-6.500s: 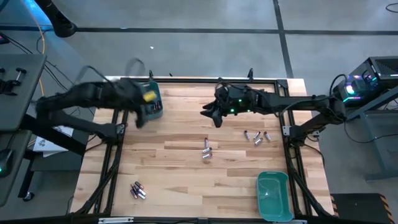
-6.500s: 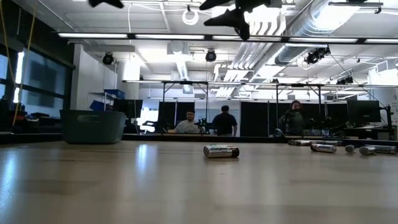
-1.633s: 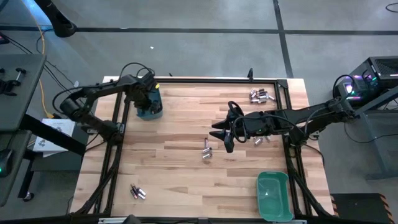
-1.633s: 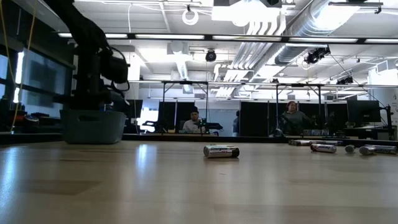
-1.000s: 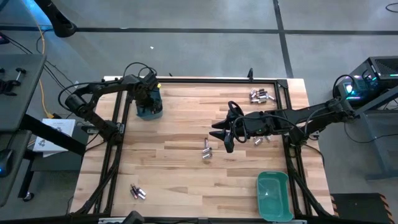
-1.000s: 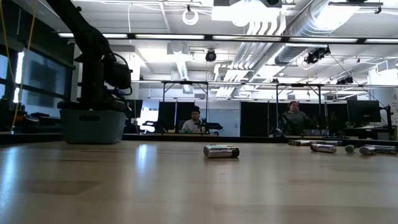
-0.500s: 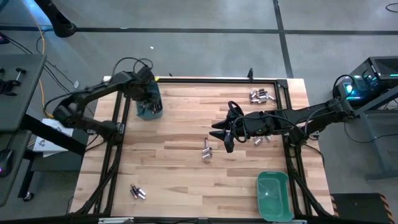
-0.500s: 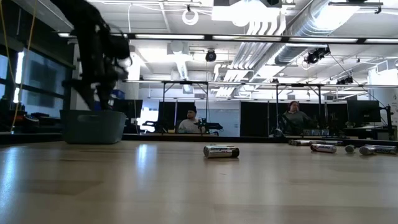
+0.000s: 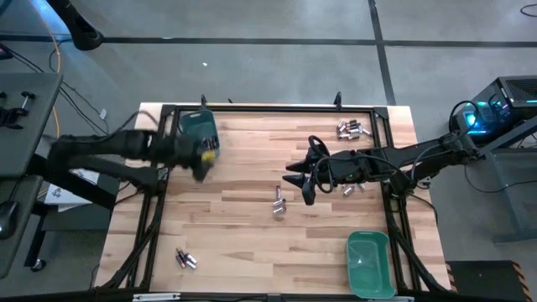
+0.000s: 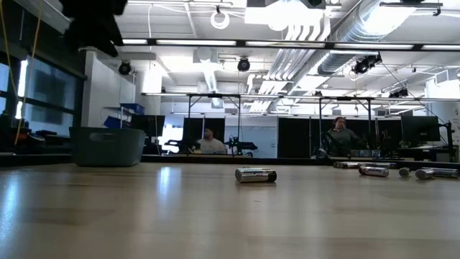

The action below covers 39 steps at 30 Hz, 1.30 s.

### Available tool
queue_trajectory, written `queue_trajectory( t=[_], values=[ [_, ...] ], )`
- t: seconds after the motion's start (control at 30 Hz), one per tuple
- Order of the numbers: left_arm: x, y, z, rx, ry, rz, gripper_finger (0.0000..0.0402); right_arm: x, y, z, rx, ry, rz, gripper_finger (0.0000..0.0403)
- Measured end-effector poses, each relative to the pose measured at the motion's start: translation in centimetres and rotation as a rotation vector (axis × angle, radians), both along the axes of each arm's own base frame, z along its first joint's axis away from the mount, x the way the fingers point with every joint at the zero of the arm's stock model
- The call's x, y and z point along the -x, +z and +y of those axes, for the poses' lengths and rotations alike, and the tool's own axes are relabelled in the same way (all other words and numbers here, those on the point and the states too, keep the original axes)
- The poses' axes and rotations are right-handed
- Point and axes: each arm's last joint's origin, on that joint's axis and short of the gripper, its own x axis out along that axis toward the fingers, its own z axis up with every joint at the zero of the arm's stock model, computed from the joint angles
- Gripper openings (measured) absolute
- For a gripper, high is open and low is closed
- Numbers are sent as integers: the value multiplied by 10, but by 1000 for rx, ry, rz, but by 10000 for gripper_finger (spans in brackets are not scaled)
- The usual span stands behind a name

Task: Sort batteries
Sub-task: Put the black battery into the blue bin

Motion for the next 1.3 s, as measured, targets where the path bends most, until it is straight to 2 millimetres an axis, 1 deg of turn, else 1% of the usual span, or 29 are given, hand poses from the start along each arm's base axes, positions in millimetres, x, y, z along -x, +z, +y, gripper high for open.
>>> queue_trajectory(
  t=[0.07,0.13,0.3,0.4,0.5,0.63,0.7,0.73,0.8,0.83,0.9,1.0,1.1,1.3],
  values=[
    [-4,-4,-24,17,-108,23,114,0,0,-1,10,-2,0,165],
    [-9,-12,-48,56,-173,67,103,0,0,-2,19,-3,2,165],
    [-14,-38,-104,199,-203,234,80,-1,0,-4,21,-9,2,165],
    [-10,-53,-132,282,-130,329,73,-1,0,-4,22,-8,2,165],
    [-1,-67,-156,373,45,396,72,-1,0,-4,23,-8,2,165],
    [17,-83,-180,497,250,441,79,-1,0,-4,45,0,5,165],
    [27,-91,-189,561,340,450,88,-1,0,-4,47,0,6,165],
    [31,-94,-193,598,355,459,93,-1,0,-5,47,-2,5,165],
    [34,-102,-198,669,326,518,104,-1,0,-6,47,-6,6,165],
    [35,-107,-198,677,328,544,109,-1,0,-6,47,-6,6,165],
    [37,-119,-196,663,338,582,118,-1,0,-7,53,-6,6,165],
    [42,-129,-191,639,358,650,125,-1,0,-7,50,-1,5,165],
    [46,-139,-185,609,375,665,126,-2,1,-7,45,4,-1,165],
    [48,-151,-180,625,354,670,127,-2,1,-7,32,1,-3,165]
  ],
)
